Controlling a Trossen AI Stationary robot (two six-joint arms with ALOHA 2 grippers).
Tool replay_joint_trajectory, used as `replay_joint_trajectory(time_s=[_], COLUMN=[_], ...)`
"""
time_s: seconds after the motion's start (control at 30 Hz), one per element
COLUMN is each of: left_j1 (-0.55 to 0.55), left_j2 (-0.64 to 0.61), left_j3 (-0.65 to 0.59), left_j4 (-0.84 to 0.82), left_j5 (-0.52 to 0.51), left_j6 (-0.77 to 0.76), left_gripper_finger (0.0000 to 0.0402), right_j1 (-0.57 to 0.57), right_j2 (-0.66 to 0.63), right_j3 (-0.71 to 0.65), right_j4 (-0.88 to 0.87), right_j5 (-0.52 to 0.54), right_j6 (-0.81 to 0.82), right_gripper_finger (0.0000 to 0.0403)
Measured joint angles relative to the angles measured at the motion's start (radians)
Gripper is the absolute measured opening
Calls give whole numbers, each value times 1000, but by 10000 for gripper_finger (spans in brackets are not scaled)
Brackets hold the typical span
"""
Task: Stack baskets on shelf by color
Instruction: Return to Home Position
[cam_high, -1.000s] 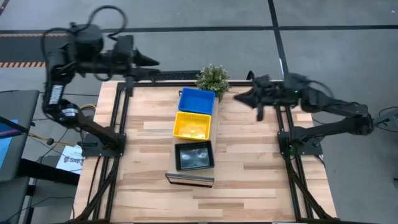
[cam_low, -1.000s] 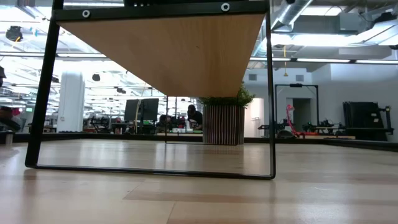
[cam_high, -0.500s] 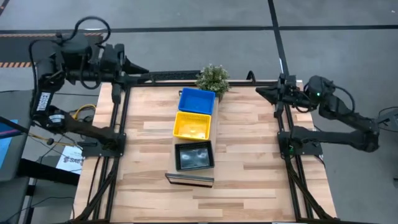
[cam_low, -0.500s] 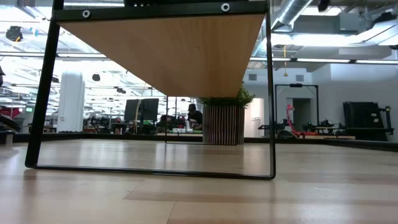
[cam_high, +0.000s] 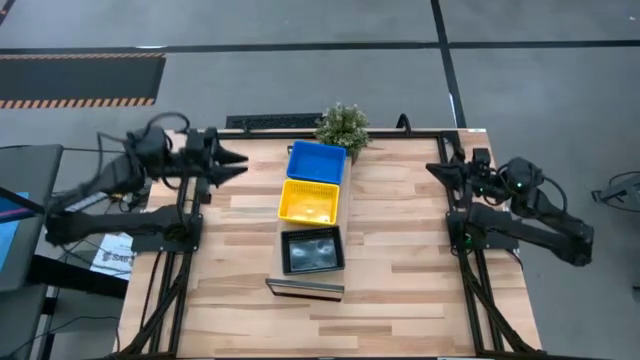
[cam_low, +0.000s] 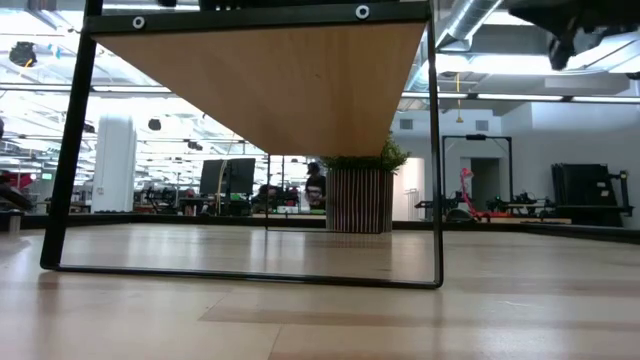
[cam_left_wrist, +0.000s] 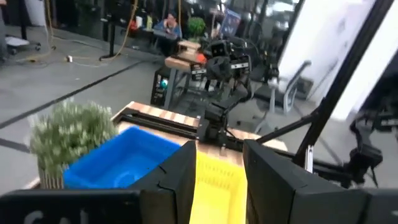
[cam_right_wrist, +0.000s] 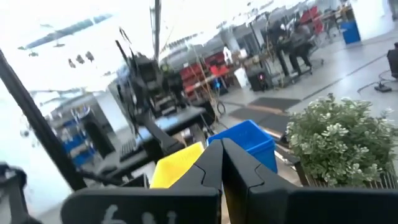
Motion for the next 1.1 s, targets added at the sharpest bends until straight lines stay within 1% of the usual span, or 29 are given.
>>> replay_joint_trajectory(time_s=[0.13, 0.2, 0.3, 0.43, 0.67, 0.7, 0.83, 0.97, 1.1], left_j1=[0, 0, -1, 0, 0, 0, 0, -1, -1], left_j2=[-126, -184, -278, -409, -643, -640, -620, -638, -637], left_j3=[-240, -342, -472, -584, -687, -690, -692, -695, -695], left_j4=[208, 271, 317, 311, 299, 308, 266, 131, 121], left_j5=[-6, -8, -39, -75, -123, -120, -89, -100, -103], left_j6=[-89, -116, -159, -195, -183, -171, -149, -166, -186], left_gripper_finger=[121, 121, 121, 121, 121, 121, 121, 121, 121], right_j1=[0, 0, 6, 30, 105, 120, 176, 223, 262], right_j2=[-102, -106, -101, -106, -106, -106, -93, -97, -96], right_j3=[-74, -101, -140, -237, -431, -443, -442, -442, -442], right_j4=[16, 35, 57, 144, 418, 434, 392, 391, 368], right_j5=[17, 14, 2, -14, -14, -14, 0, 20, 70], right_j6=[11, 11, 6, 11, 29, 33, 21, 9, 2], right_gripper_finger=[23, 24, 23, 23, 23, 23, 23, 25, 23])
